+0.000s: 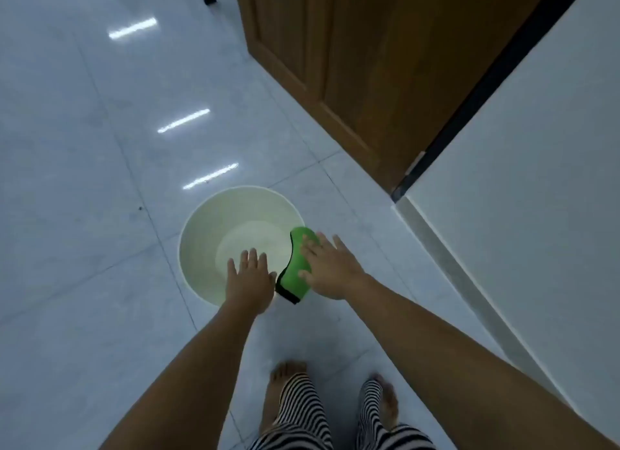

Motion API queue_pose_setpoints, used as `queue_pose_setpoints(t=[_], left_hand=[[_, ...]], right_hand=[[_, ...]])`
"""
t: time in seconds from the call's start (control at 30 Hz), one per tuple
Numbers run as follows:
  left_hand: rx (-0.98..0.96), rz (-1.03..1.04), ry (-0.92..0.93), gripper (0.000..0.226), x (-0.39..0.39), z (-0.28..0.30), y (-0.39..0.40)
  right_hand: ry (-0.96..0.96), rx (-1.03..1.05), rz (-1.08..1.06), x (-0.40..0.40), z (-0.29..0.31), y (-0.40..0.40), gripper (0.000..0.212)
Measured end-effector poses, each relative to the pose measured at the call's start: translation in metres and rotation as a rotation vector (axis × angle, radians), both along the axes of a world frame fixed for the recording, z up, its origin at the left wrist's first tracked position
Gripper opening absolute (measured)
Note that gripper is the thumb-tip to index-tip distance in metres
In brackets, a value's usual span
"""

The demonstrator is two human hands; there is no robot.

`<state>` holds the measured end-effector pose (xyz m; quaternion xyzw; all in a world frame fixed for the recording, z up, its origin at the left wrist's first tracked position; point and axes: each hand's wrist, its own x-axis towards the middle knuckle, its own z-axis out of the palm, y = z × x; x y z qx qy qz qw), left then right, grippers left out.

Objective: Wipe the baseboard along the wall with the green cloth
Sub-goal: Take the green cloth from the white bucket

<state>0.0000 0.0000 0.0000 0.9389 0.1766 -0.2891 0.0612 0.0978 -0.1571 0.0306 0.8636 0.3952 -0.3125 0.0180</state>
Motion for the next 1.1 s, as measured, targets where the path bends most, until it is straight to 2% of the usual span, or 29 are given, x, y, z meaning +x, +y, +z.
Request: queue_pose_setpoints(t=[0.13,0.3,0.43,0.57,0.63,0.73,0.83,0.93,1.1], left_hand=[[0.081,0.061,-0.118,0.057,-0.006,-0.051,0.021],[0.005,0.056,-0.206,0.060,-0.015,-0.086,0.024],[0.011,-0.016,-0.256,0.061,-0.011,-0.086,0.025],[0.071,-0.013,-0.300,0.059,-0.016,-0.075,0.020],[0.119,-0.027,-0.288,0.058,-0.017,-0.070,0.018],[0.192,-0.027,-0.264,0.058,-0.017,-0.064,0.016],[0.237,-0.027,-0.256,0.058,-0.015,-0.056,0.010],[0.279,-0.068,-0.316,0.058,0.010,-0.045,0.002],[0.272,-0.150,-0.435,0.057,0.077,-0.036,-0.034]], right_hand=[[-0.265,0.211,0.268,-0.005,-0.059,0.015,0.073],[-0.407,0.474,0.361,-0.001,-0.095,0.007,0.069],[-0.450,0.386,0.490,0.005,-0.091,-0.002,0.073],[-0.527,0.275,0.528,-0.002,-0.087,0.000,0.046],[-0.554,0.203,0.537,-0.008,-0.083,0.002,0.039],[-0.567,0.174,0.534,-0.011,-0.076,0.002,0.045],[-0.564,0.247,0.511,-0.011,-0.071,-0.009,0.048],[-0.616,0.311,0.497,0.002,-0.068,-0.025,0.053],[-0.646,0.280,0.353,0.053,-0.081,-0.074,0.059]])
